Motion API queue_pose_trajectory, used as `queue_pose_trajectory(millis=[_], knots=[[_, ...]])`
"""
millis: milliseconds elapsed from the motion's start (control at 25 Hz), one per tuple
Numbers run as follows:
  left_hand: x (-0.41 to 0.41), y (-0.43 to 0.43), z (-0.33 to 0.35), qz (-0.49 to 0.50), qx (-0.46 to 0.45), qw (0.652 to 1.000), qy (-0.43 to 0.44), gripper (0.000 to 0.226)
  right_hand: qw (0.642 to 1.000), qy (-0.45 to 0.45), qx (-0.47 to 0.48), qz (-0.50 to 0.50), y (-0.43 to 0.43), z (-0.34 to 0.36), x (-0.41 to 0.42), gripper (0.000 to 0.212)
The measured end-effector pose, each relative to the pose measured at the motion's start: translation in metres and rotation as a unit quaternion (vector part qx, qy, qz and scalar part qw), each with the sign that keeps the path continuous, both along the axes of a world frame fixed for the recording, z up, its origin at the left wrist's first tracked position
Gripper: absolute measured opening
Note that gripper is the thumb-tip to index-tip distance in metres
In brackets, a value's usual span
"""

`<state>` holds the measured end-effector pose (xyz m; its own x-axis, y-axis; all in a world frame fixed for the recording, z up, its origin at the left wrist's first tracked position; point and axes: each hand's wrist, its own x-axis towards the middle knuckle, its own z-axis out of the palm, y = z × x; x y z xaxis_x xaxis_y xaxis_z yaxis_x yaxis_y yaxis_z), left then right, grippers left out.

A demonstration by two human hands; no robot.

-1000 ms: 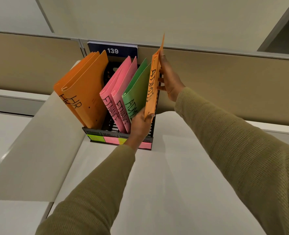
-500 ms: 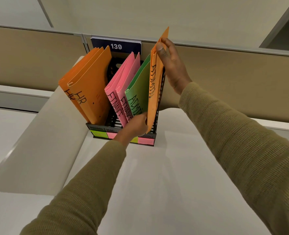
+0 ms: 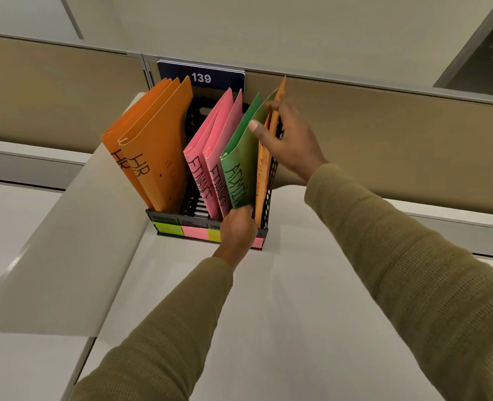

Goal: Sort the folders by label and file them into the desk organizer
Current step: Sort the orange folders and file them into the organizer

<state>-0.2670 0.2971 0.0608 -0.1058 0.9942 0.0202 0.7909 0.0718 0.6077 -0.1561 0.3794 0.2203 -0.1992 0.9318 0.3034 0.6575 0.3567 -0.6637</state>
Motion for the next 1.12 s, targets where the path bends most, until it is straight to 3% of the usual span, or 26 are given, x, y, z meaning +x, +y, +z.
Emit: queue_pose_trajectory(millis=[120,520,840,1120], knots=[[0.001,-0.005,-0.001,0.002,0.013,1.0,-0.011,0.011,0.999,-0.02,-0.042,-0.008,-0.012,-0.029,0.001,0.065],[-0.026,-0.053,-0.017,-0.017,0.0,0.997,-0.071,0.026,0.98,0.154,-0.112,-0.064,-0.091,-0.04,-0.012,0.056],[-0.018,-0.124,-0.036,-0.058,-0.068,0.995,-0.037,0.031,0.96,0.076,-0.24,-0.126,-0.195,-0.144,0.013,0.066],[0.039,-0.182,-0.048,-0.109,-0.128,0.986,-0.003,0.039,0.951,0.014,-0.296,-0.092,-0.275,-0.192,0.078,0.07]])
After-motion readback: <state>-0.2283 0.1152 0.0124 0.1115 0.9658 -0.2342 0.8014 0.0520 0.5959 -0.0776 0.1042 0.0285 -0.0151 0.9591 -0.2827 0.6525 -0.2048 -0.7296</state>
